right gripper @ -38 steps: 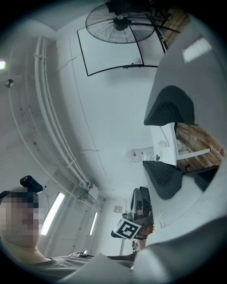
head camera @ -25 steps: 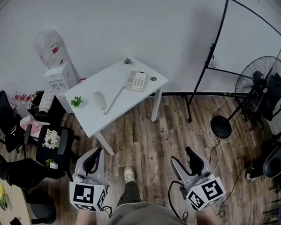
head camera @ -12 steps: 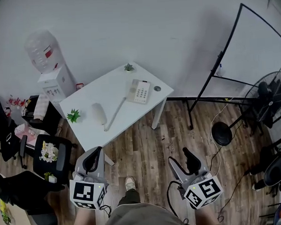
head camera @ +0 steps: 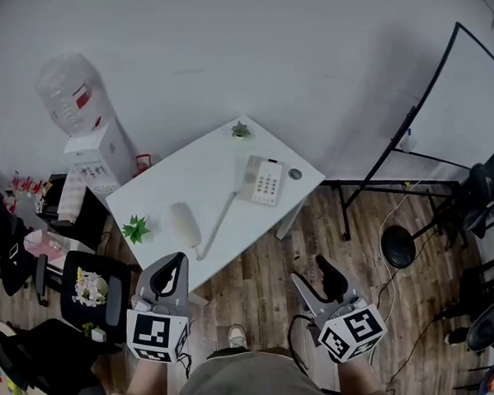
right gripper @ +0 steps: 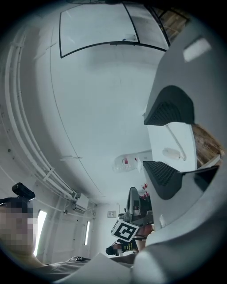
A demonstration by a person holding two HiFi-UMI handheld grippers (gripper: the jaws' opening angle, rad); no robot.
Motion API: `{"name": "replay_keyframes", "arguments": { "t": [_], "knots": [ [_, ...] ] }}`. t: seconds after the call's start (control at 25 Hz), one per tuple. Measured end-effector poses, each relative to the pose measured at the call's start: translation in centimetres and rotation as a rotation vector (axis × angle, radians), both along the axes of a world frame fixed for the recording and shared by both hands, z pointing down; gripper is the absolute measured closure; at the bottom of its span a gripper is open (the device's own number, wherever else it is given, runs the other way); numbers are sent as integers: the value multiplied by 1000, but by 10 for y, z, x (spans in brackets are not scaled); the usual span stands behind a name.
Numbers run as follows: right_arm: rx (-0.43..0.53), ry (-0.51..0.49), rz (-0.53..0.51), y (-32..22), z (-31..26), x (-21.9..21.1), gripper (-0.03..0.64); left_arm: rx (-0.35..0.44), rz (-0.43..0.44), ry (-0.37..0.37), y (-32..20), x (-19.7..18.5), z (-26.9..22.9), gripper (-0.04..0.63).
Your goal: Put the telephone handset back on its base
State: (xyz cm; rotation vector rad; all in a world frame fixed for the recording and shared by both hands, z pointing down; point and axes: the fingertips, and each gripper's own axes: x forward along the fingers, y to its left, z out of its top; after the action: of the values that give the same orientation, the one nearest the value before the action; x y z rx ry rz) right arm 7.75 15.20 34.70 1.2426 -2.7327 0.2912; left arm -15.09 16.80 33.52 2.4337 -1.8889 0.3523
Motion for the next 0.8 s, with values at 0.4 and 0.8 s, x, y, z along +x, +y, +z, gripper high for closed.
{"name": "replay_keyframes", "arguments": {
  "t": [0.4,0.8],
  "knots": [
    [-23,16,4,-42,9,-27,347,-34,-16,14,-39,-34,15,592],
    [-11,9,-5,-104,15,-15,348,-27,-32,5,-92,-24,19,592]
  ]
}}
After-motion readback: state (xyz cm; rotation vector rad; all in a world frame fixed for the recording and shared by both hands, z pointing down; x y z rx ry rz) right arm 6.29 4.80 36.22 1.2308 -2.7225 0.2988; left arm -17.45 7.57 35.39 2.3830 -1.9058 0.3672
